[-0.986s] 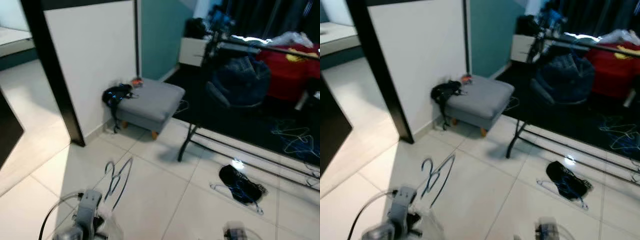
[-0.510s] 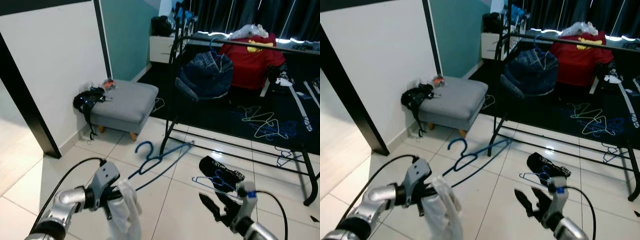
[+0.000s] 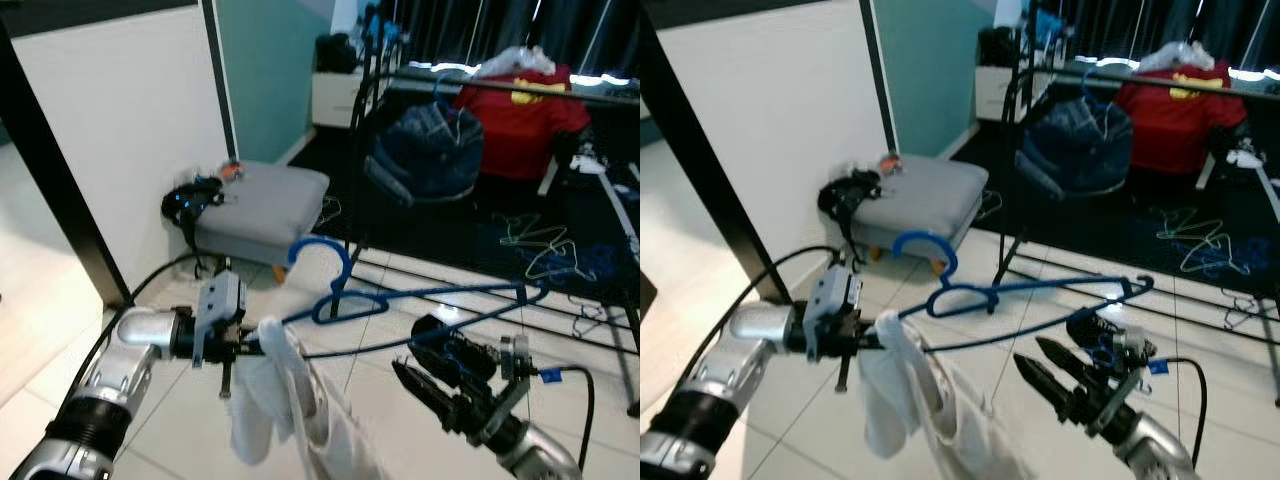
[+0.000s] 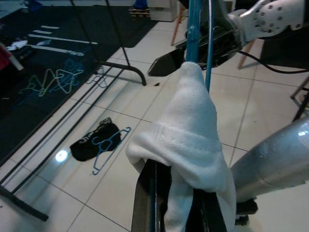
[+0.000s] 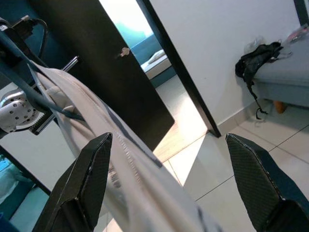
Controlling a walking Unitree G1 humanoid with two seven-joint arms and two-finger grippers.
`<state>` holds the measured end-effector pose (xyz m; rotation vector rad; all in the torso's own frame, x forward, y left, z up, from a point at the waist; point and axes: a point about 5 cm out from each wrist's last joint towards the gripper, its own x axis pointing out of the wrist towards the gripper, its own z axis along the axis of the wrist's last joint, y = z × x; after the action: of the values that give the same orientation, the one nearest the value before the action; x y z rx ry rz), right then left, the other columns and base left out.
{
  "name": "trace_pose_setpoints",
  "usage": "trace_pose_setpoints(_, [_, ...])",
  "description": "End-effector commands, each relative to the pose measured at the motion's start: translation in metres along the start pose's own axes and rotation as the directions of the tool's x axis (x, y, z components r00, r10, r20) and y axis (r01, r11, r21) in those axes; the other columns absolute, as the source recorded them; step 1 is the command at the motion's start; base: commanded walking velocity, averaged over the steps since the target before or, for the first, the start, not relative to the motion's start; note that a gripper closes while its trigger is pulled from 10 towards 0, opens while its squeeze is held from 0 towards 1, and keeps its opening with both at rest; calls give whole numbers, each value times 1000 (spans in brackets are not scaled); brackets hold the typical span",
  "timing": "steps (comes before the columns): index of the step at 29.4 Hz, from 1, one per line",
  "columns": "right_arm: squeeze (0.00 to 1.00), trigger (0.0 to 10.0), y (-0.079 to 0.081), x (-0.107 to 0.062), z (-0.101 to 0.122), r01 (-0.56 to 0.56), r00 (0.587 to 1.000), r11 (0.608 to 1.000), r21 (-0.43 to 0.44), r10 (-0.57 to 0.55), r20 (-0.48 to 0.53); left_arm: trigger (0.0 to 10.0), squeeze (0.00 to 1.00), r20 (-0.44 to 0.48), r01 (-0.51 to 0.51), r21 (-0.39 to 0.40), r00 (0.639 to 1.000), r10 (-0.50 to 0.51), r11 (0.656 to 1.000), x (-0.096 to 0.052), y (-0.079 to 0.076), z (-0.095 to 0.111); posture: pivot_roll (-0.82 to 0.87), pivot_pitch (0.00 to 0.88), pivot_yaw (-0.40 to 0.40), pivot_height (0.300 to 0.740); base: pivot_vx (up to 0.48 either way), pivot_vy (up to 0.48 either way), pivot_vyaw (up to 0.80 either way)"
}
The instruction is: Hang hanger
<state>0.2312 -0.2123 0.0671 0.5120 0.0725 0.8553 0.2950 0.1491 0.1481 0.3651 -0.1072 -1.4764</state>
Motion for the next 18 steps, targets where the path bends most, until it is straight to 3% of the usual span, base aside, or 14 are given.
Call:
trace_pose_setpoints(1, [0, 10000, 4, 5, 1, -35, 999, 999, -2, 35, -13, 10000, 0, 3, 11, 39, 1000, -11, 999, -4, 5, 10, 19, 0, 38, 740, 0, 0, 0])
trace_pose_setpoints(4, [0, 10000, 9, 10, 4, -66, 998, 998, -10, 66, -19, 10000, 0, 10, 30, 58, 999, -30, 998, -2, 6, 16, 22, 0, 41, 740, 0, 0, 0])
trace_pose_setpoints(11, [0, 10000, 41, 30, 21, -243, 969, 970, -25, 241, -56, 10000, 0, 24, 49, 101, 998, -51, 994, 2, 9, 35, 23, 0, 45, 740, 0, 0, 0])
trace_pose_setpoints(18, [0, 10000, 44, 42, 20, -231, 968, 972, -49, 225, -109, 10000, 0, 33, 53, 122, 998, -58, 991, 5, 10, 45, 29, 0, 44, 740, 0, 0, 0])
